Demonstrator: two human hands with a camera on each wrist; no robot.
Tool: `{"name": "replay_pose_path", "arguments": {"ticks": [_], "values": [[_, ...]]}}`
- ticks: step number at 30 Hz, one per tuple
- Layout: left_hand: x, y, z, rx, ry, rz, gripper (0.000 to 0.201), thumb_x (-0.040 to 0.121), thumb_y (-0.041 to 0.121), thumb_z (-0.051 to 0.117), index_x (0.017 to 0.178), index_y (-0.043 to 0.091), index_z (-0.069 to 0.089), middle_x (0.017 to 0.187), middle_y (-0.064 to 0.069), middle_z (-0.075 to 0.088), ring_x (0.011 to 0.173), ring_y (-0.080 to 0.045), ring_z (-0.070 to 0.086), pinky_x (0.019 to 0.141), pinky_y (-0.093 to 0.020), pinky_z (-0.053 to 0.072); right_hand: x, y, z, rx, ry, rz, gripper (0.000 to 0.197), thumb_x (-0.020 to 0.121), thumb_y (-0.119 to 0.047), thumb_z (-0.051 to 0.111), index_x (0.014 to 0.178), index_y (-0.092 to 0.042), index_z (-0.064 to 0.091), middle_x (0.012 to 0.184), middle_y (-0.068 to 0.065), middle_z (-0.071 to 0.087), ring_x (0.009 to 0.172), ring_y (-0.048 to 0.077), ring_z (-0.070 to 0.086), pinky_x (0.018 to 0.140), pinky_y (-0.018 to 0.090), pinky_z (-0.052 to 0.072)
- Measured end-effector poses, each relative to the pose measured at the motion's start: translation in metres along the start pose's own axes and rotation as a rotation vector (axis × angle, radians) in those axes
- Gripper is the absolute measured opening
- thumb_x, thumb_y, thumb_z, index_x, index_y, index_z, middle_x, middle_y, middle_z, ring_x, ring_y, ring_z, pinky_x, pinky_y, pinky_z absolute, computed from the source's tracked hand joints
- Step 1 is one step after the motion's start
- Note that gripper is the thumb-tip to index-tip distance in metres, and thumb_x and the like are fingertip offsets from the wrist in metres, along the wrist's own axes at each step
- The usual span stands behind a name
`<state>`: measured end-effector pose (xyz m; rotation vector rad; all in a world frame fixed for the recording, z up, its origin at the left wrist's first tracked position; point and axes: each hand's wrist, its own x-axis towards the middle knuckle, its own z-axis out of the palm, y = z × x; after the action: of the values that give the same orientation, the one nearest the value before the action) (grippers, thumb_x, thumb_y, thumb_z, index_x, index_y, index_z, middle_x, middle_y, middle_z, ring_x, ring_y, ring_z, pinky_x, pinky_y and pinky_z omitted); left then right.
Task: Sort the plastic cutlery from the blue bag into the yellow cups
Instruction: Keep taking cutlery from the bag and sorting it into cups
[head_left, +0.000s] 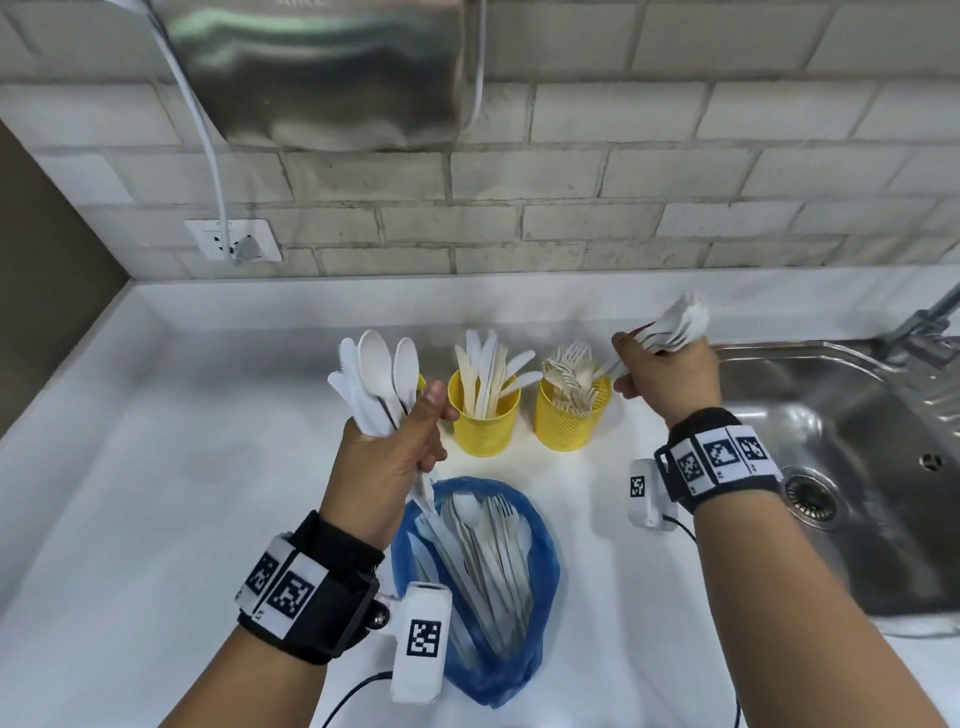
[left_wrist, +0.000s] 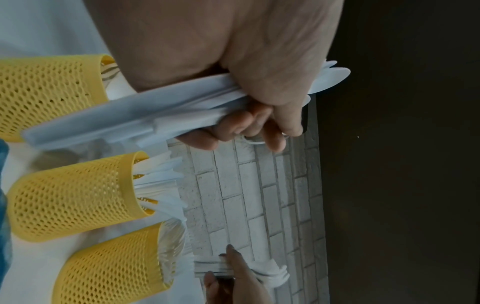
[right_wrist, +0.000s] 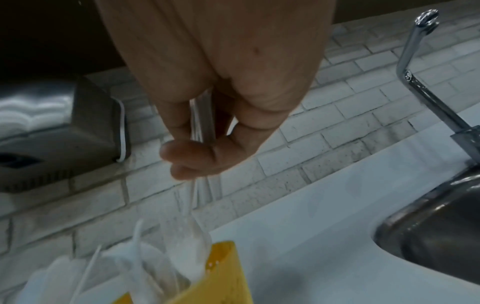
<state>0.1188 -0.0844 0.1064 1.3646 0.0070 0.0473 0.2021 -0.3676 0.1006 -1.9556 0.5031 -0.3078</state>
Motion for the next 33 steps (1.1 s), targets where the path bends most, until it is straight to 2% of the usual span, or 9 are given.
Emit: {"name": "replay_pose_path", "arguments": {"ticks": [3, 6, 9, 15, 20, 23, 26, 29, 33], "values": [[-0.002, 0.001, 0.001, 0.001, 0.0, -0.014, 0.03, 0.088, 0.049, 0.07, 0.076, 0.022, 0.073, 0.071, -0.001, 0.059, 0.061, -0.018, 0.041, 0.069, -0.039, 0.041, -0.002, 0.008, 0.008, -0.062, -0.037, 0.008, 0.033, 0.087, -0.034, 0.069, 0.067, -0.009, 0.073, 0.052, 0.003, 0.07, 0.047, 0.009, 0.066, 0.065, 0.026, 0.061], [-0.001, 0.001, -0.001, 0.022, -0.002, -0.021, 0.033, 0.089, 0.047, 0.068, 0.078, 0.017, 0.071, 0.065, 0.005, 0.059, 0.059, -0.017, 0.042, 0.07, -0.041, 0.041, -0.002, 0.016, 0.016, -0.098, -0.035, 0.022, 0.033, 0.088, -0.03, 0.069, 0.069, -0.004, 0.073, 0.05, 0.004, 0.069, 0.04, 0.005, 0.061, 0.045, 0.012, 0.049], [-0.001, 0.001, -0.002, 0.05, -0.002, -0.026, 0.033, 0.09, 0.047, 0.067, 0.08, 0.016, 0.071, 0.065, 0.006, 0.06, 0.058, -0.016, 0.044, 0.071, -0.041, 0.044, -0.002, 0.023, 0.023, -0.116, -0.052, 0.051, 0.026, 0.085, -0.028, 0.07, 0.074, -0.004, 0.073, 0.056, 0.008, 0.071, 0.039, 0.006, 0.061, 0.042, 0.013, 0.045], [-0.002, 0.002, 0.0, 0.081, -0.005, -0.032, 0.025, 0.093, 0.039, 0.064, 0.082, 0.018, 0.072, 0.074, 0.001, 0.065, 0.06, -0.017, 0.047, 0.072, -0.043, 0.047, 0.004, 0.034, 0.026, -0.269, -0.078, -0.065, 0.023, 0.083, -0.036, 0.072, 0.077, -0.015, 0.067, 0.072, 0.005, 0.072, 0.074, 0.026, 0.069, 0.071, 0.034, 0.056], [-0.003, 0.003, 0.003, 0.089, -0.022, -0.03, 0.028, 0.091, 0.039, 0.062, 0.087, 0.012, 0.069, 0.068, 0.006, 0.064, 0.061, -0.019, 0.046, 0.071, -0.041, 0.047, 0.0, 0.036, 0.025, -0.295, -0.045, -0.17, 0.04, 0.086, -0.037, 0.077, 0.12, -0.017, 0.067, 0.112, 0.01, 0.06, 0.092, 0.017, 0.057, 0.08, 0.024, 0.04], [-0.005, 0.006, 0.004, 0.097, -0.038, -0.005, 0.027, 0.091, 0.038, 0.062, 0.086, 0.013, 0.069, 0.072, 0.003, 0.066, 0.063, -0.021, 0.047, 0.069, -0.04, 0.048, -0.003, 0.035, 0.029, -0.253, -0.013, -0.279, 0.048, 0.092, -0.039, 0.068, 0.136, -0.019, 0.059, 0.135, 0.009, 0.052, 0.116, 0.026, 0.059, 0.099, 0.037, 0.048], [-0.006, 0.009, 0.007, 0.112, -0.08, 0.019, 0.028, 0.093, 0.036, 0.059, 0.088, 0.01, 0.068, 0.073, 0.003, 0.066, 0.064, -0.021, 0.048, 0.069, -0.039, 0.049, -0.007, 0.033, 0.036, -0.332, -0.092, -0.381, 0.054, 0.103, -0.037, 0.05, 0.152, -0.016, 0.044, 0.159, 0.008, 0.039, 0.145, 0.029, 0.039, 0.118, 0.048, 0.036], [-0.008, 0.014, 0.01, 0.135, -0.115, 0.038, 0.029, 0.094, 0.037, 0.059, 0.086, 0.01, 0.068, 0.07, 0.006, 0.063, 0.064, -0.021, 0.048, 0.069, -0.04, 0.048, -0.015, 0.038, 0.043, -0.534, -0.21, -0.391, 0.056, 0.109, -0.037, 0.036, 0.161, -0.016, 0.028, 0.168, 0.003, 0.028, 0.154, 0.025, 0.023, 0.122, 0.051, 0.026], [-0.009, 0.017, 0.007, 0.133, -0.147, 0.029, 0.027, 0.096, 0.038, 0.062, 0.085, 0.017, 0.073, 0.07, 0.002, 0.063, 0.064, -0.022, 0.048, 0.072, -0.044, 0.05, -0.021, 0.035, 0.045, -0.569, -0.248, -0.369, 0.058, 0.109, -0.039, 0.033, 0.162, -0.017, 0.025, 0.169, 0.003, 0.027, 0.156, 0.026, 0.018, 0.123, 0.053, 0.021]]}}
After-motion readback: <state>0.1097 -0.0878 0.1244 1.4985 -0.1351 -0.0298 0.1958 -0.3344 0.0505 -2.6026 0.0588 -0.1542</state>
